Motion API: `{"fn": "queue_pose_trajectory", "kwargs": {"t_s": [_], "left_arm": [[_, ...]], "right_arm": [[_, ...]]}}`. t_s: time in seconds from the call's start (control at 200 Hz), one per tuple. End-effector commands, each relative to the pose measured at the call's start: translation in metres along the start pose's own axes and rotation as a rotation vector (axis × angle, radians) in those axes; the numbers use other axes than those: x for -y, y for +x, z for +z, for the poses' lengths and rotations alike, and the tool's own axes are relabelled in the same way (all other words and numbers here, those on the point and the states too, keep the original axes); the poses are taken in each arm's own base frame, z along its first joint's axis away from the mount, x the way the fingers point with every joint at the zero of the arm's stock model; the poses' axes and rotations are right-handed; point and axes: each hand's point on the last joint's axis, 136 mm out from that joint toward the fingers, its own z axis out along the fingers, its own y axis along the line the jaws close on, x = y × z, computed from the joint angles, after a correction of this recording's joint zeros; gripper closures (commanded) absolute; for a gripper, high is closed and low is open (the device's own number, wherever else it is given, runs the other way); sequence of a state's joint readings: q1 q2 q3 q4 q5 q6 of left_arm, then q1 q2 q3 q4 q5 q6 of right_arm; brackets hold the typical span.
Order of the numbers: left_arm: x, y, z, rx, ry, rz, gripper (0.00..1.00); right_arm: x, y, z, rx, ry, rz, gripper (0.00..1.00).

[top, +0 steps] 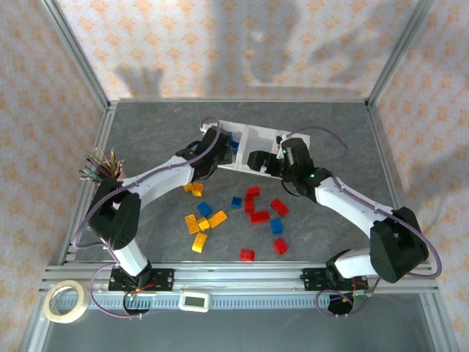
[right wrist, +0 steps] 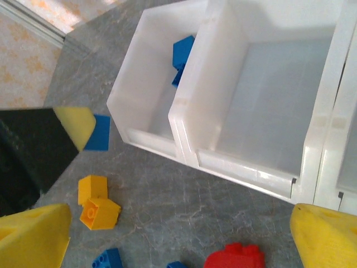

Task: Sort the legos into containers by color
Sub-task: Place the lego in the container.

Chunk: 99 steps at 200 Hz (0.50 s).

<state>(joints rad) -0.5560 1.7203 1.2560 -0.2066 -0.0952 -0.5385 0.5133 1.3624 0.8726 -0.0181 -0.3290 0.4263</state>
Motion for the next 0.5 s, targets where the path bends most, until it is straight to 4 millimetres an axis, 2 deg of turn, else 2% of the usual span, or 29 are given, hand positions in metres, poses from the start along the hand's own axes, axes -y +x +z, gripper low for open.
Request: {"fn": "queue_pose_trajectory", "kwargs": {"t_s": [0.0, 0.115, 0.145, 0.255, 0.32, 0.49], "left_arm": [[-0.012, -0.009, 0.022, -0.01, -0.085, -0.032, 0.81], [-0.015, -0.025, 0.041, 0.004, -0.121, -0.044, 0.81], [-0.017, -0.02, 0.053, -0.013, -0.136, -0.038, 0.81], [-0.018, -0.028, 0.067, -0.002, -0.161, -0.035, 0.76], [-0.018, -0.031, 0.07, -0.001, -0.169, -0.025, 0.64], [-0.012, -0.042, 0.063, 0.017, -0.15, -0.019, 0.53]], "right_arm": [[0.009, -0.01, 0.003, 0.027, 0.065, 0.028, 0.0], [0.009, -0.014, 0.006, 0.036, 0.07, 0.028, 0.0], [0.009, -0.014, 0.007, 0.034, 0.071, 0.026, 0.0], [0.007, -0.017, 0.008, 0.039, 0.071, 0.023, 0.0], [0.005, -0.019, 0.006, 0.042, 0.067, 0.018, 0.0], [-0.002, -0.024, 0.001, 0.047, 0.048, -0.005, 0.0]]}}
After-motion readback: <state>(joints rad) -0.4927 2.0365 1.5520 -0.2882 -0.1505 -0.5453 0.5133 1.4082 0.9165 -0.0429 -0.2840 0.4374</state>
